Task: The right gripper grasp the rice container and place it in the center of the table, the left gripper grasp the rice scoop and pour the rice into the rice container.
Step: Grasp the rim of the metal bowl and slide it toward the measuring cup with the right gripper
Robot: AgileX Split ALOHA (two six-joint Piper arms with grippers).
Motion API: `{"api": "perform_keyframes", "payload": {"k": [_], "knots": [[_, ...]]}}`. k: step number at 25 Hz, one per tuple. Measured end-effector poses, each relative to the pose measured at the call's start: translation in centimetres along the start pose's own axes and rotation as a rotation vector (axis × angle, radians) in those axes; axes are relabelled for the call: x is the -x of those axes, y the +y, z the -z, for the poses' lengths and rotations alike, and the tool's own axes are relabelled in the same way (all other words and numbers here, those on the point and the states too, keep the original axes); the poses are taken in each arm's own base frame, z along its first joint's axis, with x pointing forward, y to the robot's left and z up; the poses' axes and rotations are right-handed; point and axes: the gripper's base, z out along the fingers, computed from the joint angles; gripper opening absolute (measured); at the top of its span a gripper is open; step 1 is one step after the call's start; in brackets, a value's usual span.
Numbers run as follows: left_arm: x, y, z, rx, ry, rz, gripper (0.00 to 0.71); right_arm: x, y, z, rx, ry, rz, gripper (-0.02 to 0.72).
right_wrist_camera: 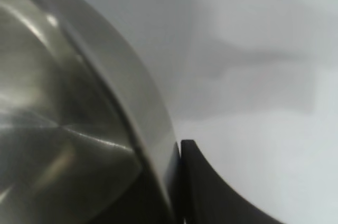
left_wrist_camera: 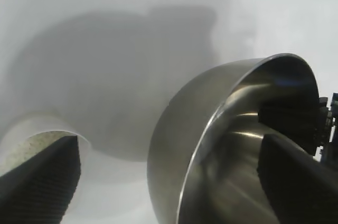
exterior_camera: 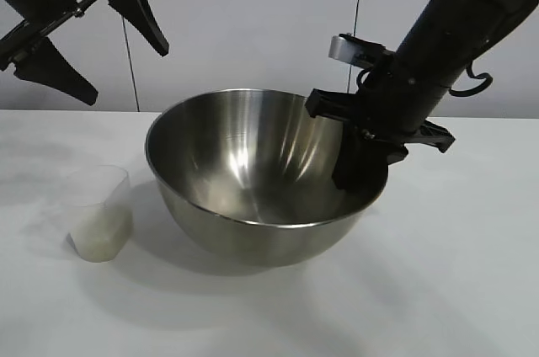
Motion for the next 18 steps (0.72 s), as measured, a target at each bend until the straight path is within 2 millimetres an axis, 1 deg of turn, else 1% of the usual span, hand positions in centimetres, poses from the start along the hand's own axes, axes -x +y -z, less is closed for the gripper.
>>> {"api": "perform_keyframes", "payload": {"k": [11, 13, 14, 15, 17, 18], "knots": [[0.0, 0.0, 0.0, 0.0, 0.0, 0.0, 0.657, 0.0, -0.4, -0.46, -0.033, 0.005, -0.022, 0.012], [0.0, 0.0, 0.0, 0.0, 0.0, 0.0, 0.657, 0.04, -0.38, -0.4, -0.032, 0.003, -0.022, 0.046], [0.0, 0.0, 0.0, 0.0, 0.0, 0.0, 0.657, 0.06, -0.37, -0.39, -0.032, 0.002, -0.022, 0.092], [0.0, 0.0, 0.0, 0.0, 0.0, 0.0, 0.657, 0.07, -0.37, -0.38, -0.032, 0.001, -0.022, 0.164], [0.0, 0.0, 0.0, 0.0, 0.0, 0.0, 0.657, 0.11, -0.35, -0.35, -0.031, 0.001, -0.022, 0.359], [0.0, 0.0, 0.0, 0.0, 0.0, 0.0, 0.657, 0.11, -0.35, -0.27, -0.034, 0.002, -0.018, 0.476]]}}
